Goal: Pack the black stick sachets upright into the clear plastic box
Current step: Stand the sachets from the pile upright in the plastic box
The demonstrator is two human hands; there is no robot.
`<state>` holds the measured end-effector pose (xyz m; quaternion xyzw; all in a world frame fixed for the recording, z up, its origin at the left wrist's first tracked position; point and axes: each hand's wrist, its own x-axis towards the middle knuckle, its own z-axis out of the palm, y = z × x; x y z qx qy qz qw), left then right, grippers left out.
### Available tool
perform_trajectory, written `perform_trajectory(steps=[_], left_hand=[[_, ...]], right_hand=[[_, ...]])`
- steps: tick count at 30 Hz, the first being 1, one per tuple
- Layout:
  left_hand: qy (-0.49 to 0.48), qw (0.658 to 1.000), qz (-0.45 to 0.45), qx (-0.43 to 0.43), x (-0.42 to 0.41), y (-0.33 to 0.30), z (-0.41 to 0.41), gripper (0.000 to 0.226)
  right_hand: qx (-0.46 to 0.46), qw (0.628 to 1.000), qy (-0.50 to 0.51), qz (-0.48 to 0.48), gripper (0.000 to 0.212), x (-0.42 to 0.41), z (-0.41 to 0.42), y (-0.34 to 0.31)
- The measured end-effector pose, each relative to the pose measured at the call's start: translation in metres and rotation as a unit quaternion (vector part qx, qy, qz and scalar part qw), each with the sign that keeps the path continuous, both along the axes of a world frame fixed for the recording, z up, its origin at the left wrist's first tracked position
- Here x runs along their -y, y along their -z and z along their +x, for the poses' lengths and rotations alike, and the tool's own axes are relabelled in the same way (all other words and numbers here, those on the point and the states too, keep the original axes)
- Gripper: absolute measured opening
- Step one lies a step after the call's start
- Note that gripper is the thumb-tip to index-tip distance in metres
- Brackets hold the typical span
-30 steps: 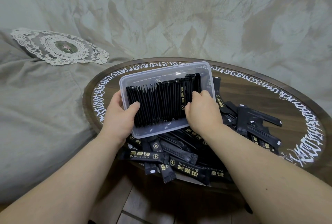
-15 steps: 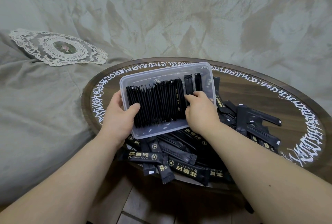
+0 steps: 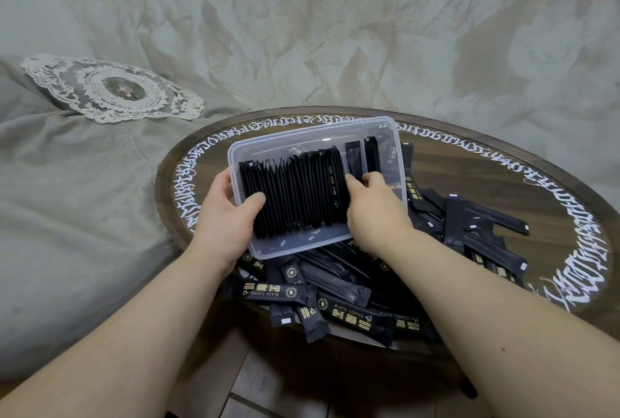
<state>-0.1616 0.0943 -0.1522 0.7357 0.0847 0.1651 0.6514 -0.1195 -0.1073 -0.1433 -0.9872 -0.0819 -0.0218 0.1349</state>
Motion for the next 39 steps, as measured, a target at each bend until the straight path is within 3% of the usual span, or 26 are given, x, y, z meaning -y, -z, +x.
perform_trajectory(steps=[7, 16, 21, 29, 39], left_hand=[[-0.002, 1.0, -0.002, -0.002, 0.0, 0.0, 0.0, 0.047], [0.003, 1.0, 0.003, -0.001, -0.006, 0.002, 0.001, 0.048], [-0.002, 1.0, 0.002, 0.002, -0.005, 0.002, 0.0, 0.046], [-0.011, 1.0, 0.008, 0.003, -0.003, 0.0, -0.001, 0.042], [-0.006, 1.0, -0.006, 0.004, -0.002, 0.0, -0.001, 0.042]], right_hand=[[0.015, 1.0, -0.017, 0.003, 0.054, 0.002, 0.0, 0.003], [0.077, 0.996, -0.028, 0.021, 0.017, 0.003, -0.004, -0.001], [0.081, 0.997, -0.007, 0.008, 0.026, 0.004, -0.005, -0.004], [0.09, 0.996, 0.016, -0.021, 0.012, 0.001, -0.006, -0.009], [0.097, 0.995, 0.013, -0.026, 0.021, 0.001, -0.007, -0.011]])
